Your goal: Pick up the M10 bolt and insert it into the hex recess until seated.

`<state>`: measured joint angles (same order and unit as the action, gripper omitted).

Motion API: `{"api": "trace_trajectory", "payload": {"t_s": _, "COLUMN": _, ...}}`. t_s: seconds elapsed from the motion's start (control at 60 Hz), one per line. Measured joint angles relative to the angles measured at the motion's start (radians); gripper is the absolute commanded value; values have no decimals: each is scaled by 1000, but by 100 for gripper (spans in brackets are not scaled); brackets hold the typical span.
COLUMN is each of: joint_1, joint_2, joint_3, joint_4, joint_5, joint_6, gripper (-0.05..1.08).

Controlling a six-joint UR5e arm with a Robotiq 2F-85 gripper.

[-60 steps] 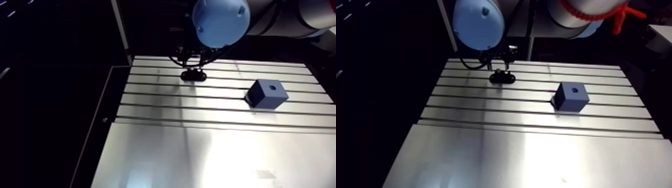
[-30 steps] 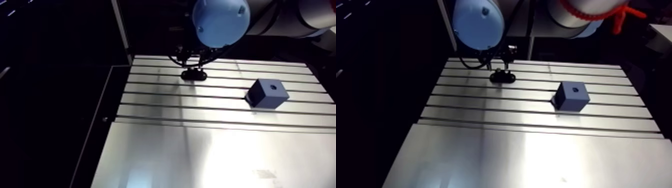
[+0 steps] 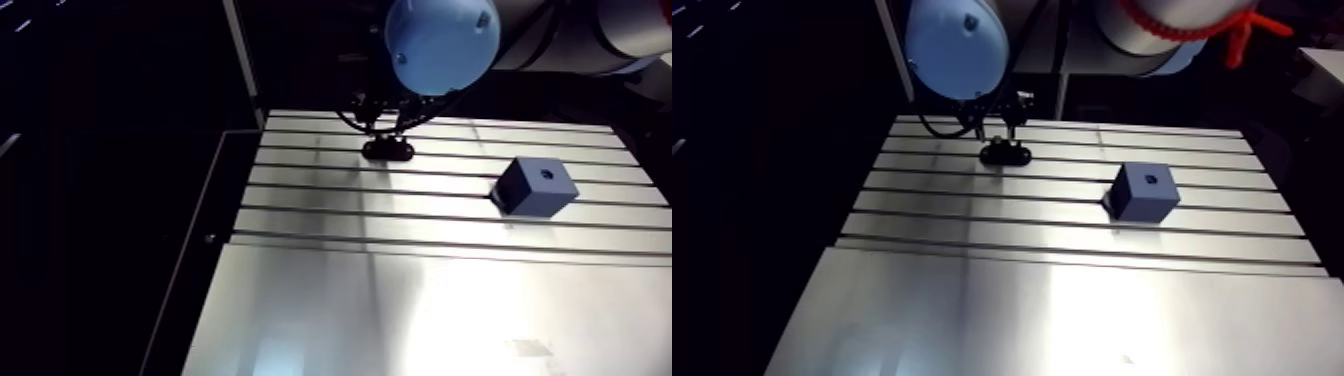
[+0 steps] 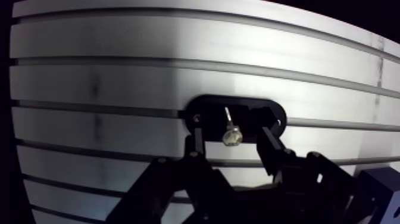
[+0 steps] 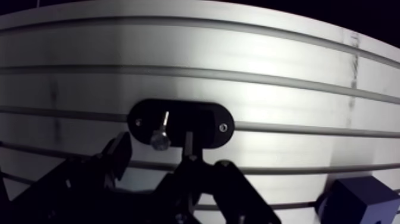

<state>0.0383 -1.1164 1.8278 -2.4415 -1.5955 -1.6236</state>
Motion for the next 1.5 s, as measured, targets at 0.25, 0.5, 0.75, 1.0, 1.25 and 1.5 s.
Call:
{"api": "trace_trajectory", "payload": {"t_s": 0.25, "joint_1": -1, "joint_2": 3, "joint_3": 0, "joint_4": 0, "joint_5": -1, "joint_6": 0, "gripper": 49}}
{"api": "trace_trajectory", "payload": {"t_s": 0.5, "joint_1": -1, "joint_2": 6, "joint_3": 0, "joint_4": 0, "joint_5": -1, "joint_6": 0, "gripper": 51}}
{"api": "trace_trajectory", "payload": {"t_s": 0.75, "joint_1": -1, "joint_2": 7, "joint_3": 0, "joint_4": 0, "joint_5": -1, "joint_6": 0, "gripper": 54}}
{"api": "trace_trajectory", "payload": {"t_s": 1.0, "joint_1": -1, "joint_2": 7, "joint_3": 0, "joint_4": 0, "joint_5": -1, "joint_6": 0, "gripper": 57}}
{"api": "trace_trajectory", "payload": {"t_s": 1.25, "joint_1": -1, "joint_2": 7, "joint_3": 0, "joint_4": 0, "joint_5": -1, "joint_6": -1, "gripper": 58}}
{"api": "trace_trajectory", "payload": {"t_s": 1.5, "joint_1": -1, "joint_2": 7, "joint_3": -1, "joint_4": 0, "joint_5": -1, "joint_6": -1, "gripper": 60}}
